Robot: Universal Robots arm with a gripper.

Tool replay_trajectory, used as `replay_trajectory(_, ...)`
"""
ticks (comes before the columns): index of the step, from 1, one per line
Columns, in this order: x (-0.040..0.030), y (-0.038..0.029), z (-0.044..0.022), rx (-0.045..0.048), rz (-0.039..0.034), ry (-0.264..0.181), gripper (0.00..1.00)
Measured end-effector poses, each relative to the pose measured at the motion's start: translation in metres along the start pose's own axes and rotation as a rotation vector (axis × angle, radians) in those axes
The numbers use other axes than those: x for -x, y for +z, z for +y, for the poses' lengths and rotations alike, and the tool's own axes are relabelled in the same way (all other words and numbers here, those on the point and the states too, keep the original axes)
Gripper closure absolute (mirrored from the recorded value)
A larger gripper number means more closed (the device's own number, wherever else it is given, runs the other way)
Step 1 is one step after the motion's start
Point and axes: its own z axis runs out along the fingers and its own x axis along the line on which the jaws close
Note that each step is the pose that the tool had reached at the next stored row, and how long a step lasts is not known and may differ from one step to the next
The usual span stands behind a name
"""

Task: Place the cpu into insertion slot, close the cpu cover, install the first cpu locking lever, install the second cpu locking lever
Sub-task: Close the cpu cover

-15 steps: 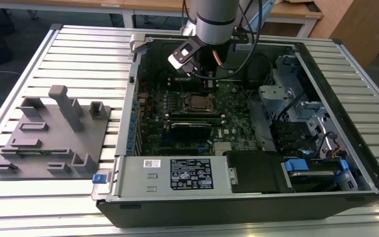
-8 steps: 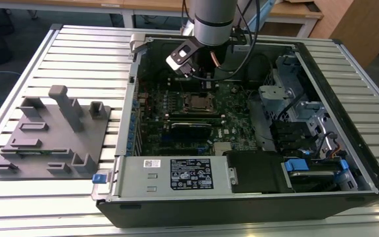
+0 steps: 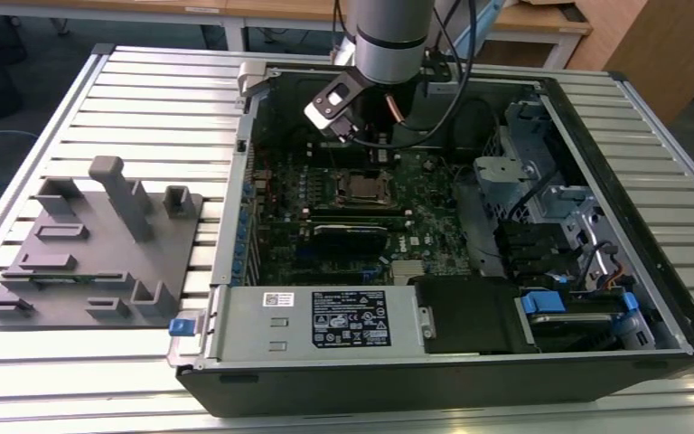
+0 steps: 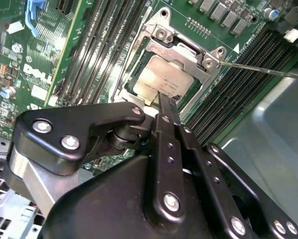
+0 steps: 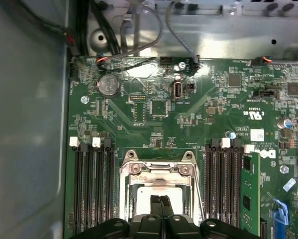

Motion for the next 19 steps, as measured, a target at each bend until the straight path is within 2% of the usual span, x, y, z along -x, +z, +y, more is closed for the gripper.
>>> replay_trajectory(5,0.0,0.0,0.0,-0.0006,0.002,-0.071,0.9)
replay_trajectory(12,0.0001,0.0,0.0,-0.0008,0.0014,-0.077,0.9)
replay_trajectory(16,0.0,0.0001,0.0,-0.0012,0.0032,-0.133,0.9)
replay_trajectory(19,0.0,0.0001,0.0,-0.0013,0.0034,-0.14,0.9)
